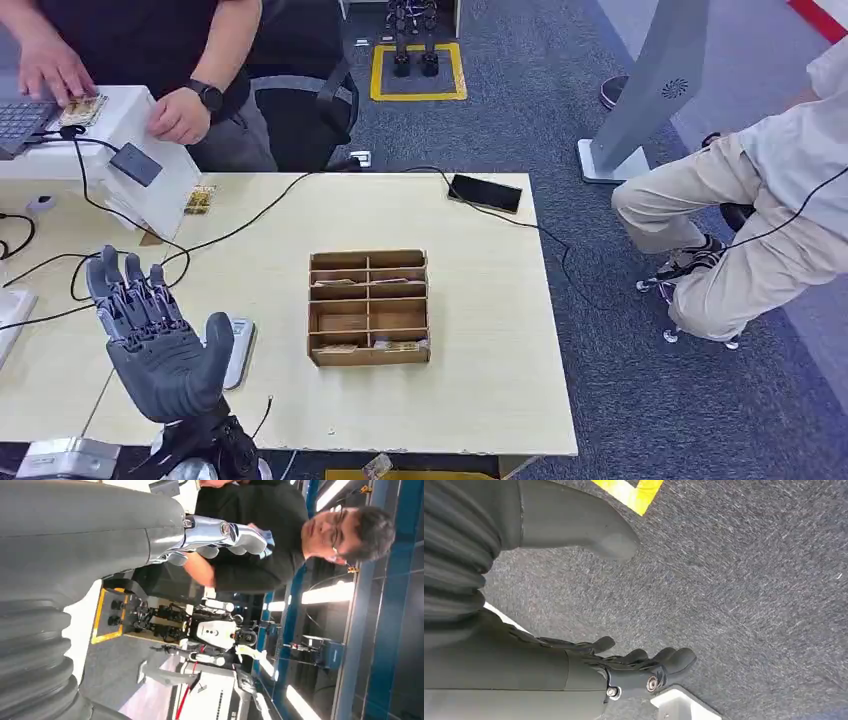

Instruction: Pass the card to the sensor for recognition and then transmit it.

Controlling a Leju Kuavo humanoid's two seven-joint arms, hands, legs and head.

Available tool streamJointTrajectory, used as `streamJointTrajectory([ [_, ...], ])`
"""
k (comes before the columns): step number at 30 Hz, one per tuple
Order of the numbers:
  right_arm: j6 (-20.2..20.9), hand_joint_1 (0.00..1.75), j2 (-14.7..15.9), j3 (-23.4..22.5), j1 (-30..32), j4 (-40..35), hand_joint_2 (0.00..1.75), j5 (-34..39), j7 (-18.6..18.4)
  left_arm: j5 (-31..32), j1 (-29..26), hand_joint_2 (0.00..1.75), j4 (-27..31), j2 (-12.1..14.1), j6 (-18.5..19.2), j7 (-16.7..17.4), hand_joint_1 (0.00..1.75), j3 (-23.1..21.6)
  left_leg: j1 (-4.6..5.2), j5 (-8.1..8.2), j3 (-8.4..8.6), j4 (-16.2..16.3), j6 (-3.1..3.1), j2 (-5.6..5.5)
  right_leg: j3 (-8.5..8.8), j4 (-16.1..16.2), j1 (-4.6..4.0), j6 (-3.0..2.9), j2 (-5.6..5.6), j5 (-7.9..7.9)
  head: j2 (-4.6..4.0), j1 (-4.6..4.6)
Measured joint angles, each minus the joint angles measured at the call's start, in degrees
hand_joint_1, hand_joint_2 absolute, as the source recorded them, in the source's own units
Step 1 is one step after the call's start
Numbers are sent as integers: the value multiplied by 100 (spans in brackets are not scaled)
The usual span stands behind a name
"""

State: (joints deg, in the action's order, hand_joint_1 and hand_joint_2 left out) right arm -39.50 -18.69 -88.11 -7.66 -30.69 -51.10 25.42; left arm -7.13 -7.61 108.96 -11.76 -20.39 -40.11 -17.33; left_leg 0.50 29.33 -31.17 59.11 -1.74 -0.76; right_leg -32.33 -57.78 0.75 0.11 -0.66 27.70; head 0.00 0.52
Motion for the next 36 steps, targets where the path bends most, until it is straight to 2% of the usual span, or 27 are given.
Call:
streamJointTrajectory([
  [11, 0, 0, 0, 0, -6, -4, 175, -7, -98, 103, -3, 175, -20, 4, -2, 0, 0, 0, 0, 0, 0, 0, 0, 0, 0, 0, 0, 0, 0, 0, 0, 0],
  [14, 0, 0, 0, 0, -6, -15, 175, -35, -129, 140, -3, 175, -46, 4, -121, 2, 0, 0, 0, 0, 0, 0, 0, 0, 0, 0, 0, 0, 0, 0, 0, 0],
  [16, 0, 0, 0, 0, -7, -20, 175, -44, -149, 182, -3, 175, -79, 0, -309, 0, 0, 0, 0, 0, 0, 0, 0, 0, 0, 0, 0, 0, 0, 0, 0, 0],
  [20, 0, 0, -4, 0, -9, -79, 175, -94, -249, 348, 16, 175, -188, -46, -1074, 57, 0, 4, 0, 0, 1, 0, 0, 0, 0, 0, 0, 0, 0, 0, 0, 0],
  [23, 0, 0, -9, 0, -12, -140, 175, -118, -319, 759, 47, 175, -330, -59, -1681, 65, 0, 13, 0, 0, 1, 0, 0, 0, 0, 0, 0, 0, 0, 0, 0, 0],
  [25, 0, 0, -9, 0, -13, -160, 175, -164, -326, 1510, 41, 175, -418, -103, -1876, 30, 0, 123, 0, 0, 2, 0, 0, 3, -1, 0, 0, 0, -3, 0, 0, 2],
  [27, 0, 0, -9, 0, -14, -173, 175, -195, -326, 2136, 41, 175, -496, -138, -1923, 6, 0, 306, 0, 0, 3, 0, 0, 3, 0, 0, 0, 0, -3, 0, 0, 0],
  [33, 0, 0, -9, 0, -16, -195, 175, -205, -326, 2278, 30, 175, -643, -179, -1952, 6, 0, 516, 0, 0, 3, 0, 0, 3, -1, 0, 0, 0, -3, 0, 0, 0],
  [36, 0, 0, -9, 0, -18, -205, 175, -249, -343, 2580, 13, 175, -680, -192, -1954, 6, 0, 611, 0, 0, 3, 0, 0, 4, 0, 0, 0, 0, -3, 0, 0, 2],
])
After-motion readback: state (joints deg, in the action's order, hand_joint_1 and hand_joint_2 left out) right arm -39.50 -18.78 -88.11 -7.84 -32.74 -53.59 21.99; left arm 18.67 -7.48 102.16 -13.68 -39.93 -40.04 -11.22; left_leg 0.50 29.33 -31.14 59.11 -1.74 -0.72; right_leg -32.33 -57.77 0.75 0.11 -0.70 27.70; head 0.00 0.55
